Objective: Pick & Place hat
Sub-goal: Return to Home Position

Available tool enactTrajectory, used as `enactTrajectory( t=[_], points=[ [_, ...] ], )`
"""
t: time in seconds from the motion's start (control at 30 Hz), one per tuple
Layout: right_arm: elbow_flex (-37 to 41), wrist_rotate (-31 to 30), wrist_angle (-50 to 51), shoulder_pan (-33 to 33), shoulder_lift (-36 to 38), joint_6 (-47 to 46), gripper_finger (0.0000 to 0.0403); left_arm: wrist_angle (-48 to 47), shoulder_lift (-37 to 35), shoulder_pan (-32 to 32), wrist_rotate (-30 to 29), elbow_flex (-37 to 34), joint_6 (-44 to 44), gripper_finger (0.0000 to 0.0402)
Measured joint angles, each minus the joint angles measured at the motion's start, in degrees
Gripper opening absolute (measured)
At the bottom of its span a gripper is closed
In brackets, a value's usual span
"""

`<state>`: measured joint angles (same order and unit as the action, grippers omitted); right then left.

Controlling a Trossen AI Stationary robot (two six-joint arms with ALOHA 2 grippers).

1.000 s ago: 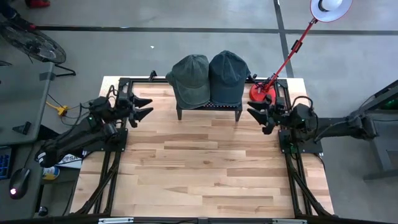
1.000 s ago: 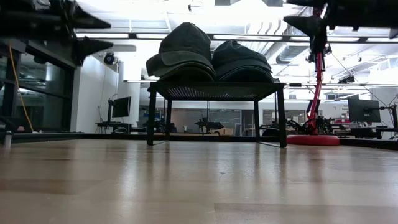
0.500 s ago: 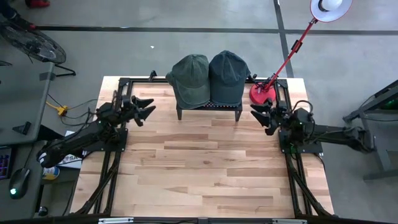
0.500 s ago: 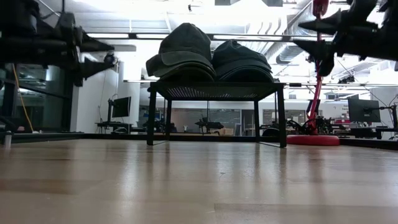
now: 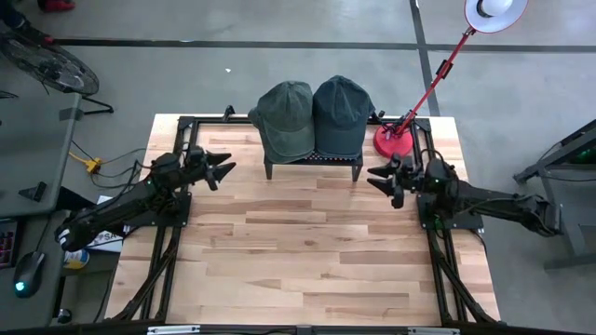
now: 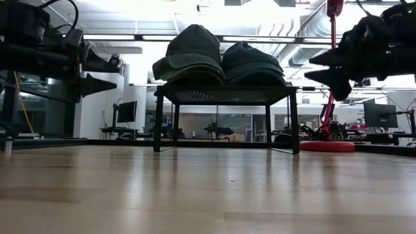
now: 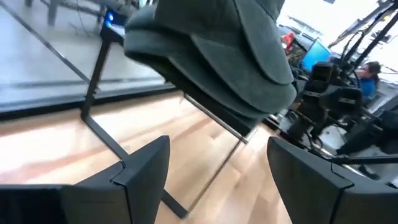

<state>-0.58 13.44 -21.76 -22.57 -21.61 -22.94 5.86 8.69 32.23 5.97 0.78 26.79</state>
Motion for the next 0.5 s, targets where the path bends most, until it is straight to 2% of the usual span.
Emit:
enactTrajectory(
  t=[0.23, 0.5],
  points=[
    [0.00, -0.63, 6.71, 0.02, -0.02, -0.95, 0.0196, -1.78, 0.02, -0.02, 2.56, -0.07, 0.60, 0.0266],
    [0.00, -0.65, 7.06, 0.02, -0.02, -0.21, 0.0196, -1.79, 0.02, -0.02, 2.43, -0.09, 0.59, 0.0266]
  ],
)
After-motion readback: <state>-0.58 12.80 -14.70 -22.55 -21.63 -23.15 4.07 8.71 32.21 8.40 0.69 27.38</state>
